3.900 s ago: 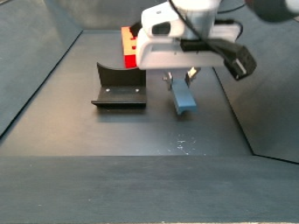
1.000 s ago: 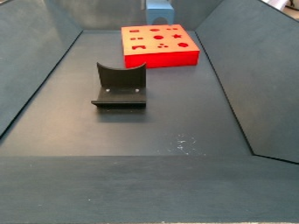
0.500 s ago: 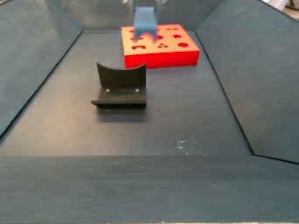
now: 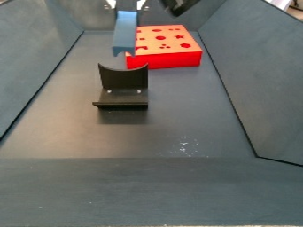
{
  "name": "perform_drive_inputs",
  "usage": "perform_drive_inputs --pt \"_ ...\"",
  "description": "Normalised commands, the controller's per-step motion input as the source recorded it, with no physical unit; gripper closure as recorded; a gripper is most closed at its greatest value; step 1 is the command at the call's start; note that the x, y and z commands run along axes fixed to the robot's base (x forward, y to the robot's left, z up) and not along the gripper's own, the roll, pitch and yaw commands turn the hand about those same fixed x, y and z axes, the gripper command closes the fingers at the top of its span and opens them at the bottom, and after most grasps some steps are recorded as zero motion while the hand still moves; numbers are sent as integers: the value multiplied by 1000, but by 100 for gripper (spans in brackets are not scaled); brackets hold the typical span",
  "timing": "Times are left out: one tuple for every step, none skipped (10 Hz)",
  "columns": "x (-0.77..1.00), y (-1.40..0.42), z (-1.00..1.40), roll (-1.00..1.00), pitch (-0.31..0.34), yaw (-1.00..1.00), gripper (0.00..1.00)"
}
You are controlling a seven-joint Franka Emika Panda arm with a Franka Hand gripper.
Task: Pick up the arch object. Move up. Place the arch object on the fixture. Regrasp the arch object. Rotate the arch object. Move to above the board. Insert the arch object.
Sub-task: Place the arch object on the fixture.
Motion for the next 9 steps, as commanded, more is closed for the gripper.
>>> perform_drive_inputs --pt "227 41 -4 -779 26 -130 100" --pt "125 42 -9 -588 27 -105 100" --pt "49 43 -5 -401 12 -89 100" --pt "17 21 5 -210 -10 -69 100" --pt "111 126 -1000 -1000 189 48 100" --pt "115 131 -1000 -1000 189 45 100" --pt "128 134 -1000 -967 239 -21 100" --pt "141 131 -1000 -802 248 -68 100" --pt "150 137 -1000 -631 229 -114 100"
